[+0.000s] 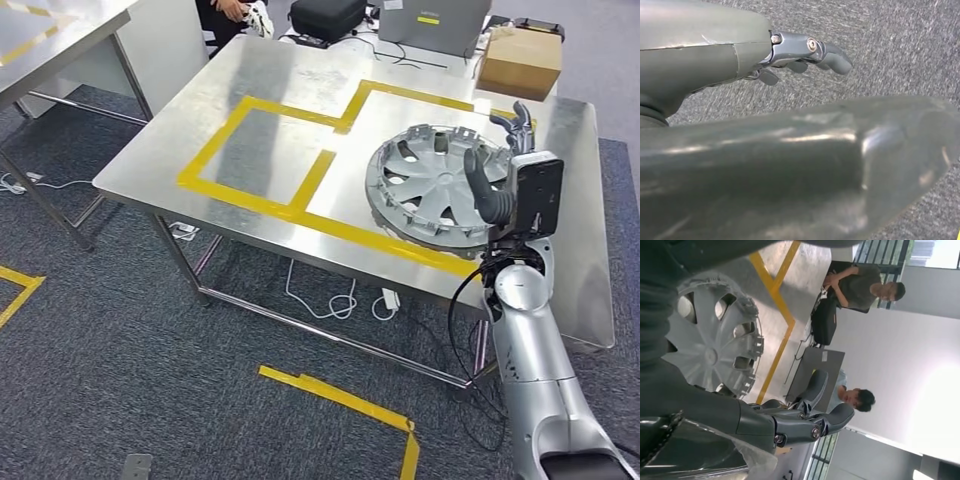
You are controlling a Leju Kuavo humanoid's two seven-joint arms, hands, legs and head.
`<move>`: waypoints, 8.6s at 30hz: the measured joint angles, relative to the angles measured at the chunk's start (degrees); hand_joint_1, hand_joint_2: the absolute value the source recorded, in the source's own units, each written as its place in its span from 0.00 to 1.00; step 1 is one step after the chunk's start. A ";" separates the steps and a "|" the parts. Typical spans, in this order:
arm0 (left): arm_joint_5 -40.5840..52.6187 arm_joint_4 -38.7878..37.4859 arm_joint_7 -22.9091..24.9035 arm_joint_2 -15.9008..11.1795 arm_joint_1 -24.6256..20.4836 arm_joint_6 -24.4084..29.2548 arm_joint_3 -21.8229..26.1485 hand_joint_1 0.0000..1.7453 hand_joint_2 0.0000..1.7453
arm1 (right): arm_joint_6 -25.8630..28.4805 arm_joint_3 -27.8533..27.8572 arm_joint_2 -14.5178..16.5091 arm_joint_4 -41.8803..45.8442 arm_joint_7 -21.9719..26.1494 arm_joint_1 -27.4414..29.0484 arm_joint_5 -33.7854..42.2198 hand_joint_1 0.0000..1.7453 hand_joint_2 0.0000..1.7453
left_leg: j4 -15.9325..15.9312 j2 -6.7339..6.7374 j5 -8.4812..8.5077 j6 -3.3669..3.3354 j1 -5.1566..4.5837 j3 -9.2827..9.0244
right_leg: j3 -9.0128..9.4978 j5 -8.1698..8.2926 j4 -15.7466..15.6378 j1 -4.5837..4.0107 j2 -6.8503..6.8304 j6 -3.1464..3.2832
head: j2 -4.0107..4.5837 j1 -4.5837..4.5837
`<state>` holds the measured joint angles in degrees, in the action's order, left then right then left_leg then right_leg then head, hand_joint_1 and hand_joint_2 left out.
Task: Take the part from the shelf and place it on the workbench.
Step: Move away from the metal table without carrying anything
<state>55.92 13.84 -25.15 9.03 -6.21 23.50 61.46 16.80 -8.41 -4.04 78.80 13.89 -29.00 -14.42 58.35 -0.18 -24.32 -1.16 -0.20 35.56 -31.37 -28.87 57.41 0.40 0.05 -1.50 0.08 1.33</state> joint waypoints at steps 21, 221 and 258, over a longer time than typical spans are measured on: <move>-0.06 0.00 0.47 0.03 -0.27 -0.09 0.22 0.00 0.00 | 0.64 0.74 -0.08 0.49 -0.29 0.02 -0.17 0.00 0.00 | -1.92 0.34 -1.95 -1.43 -0.07 -3.84 | -7.92 -0.87 6.84 0.32 -0.15 -1.08 | 0.01 0.18; 3.53 0.00 -1.26 1.12 -0.93 1.25 -1.67 0.00 0.00 | -0.22 0.89 -3.98 8.90 -0.50 6.27 -8.57 0.00 1.00 | 8.84 -2.01 -5.29 1.25 -0.16 4.05 | -0.91 0.65 0.47 0.69 0.04 1.29 | 0.01 -0.33; 3.53 0.00 -1.26 1.03 -0.93 1.24 -1.68 0.00 0.00 | -0.15 0.87 -3.82 9.22 -0.51 6.54 -8.57 0.00 1.00 | 7.18 -0.22 -2.71 0.63 -0.14 2.29 | -1.24 0.35 1.05 0.42 -1.42 1.45 | 0.01 -0.26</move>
<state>59.45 13.84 -26.40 10.06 -7.14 24.74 59.78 16.64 -7.54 -7.87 88.02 13.38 -22.46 -22.99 65.53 -0.40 -27.03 -0.53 -0.34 37.85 -32.61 -28.52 58.45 0.82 -1.37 -0.04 0.09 1.08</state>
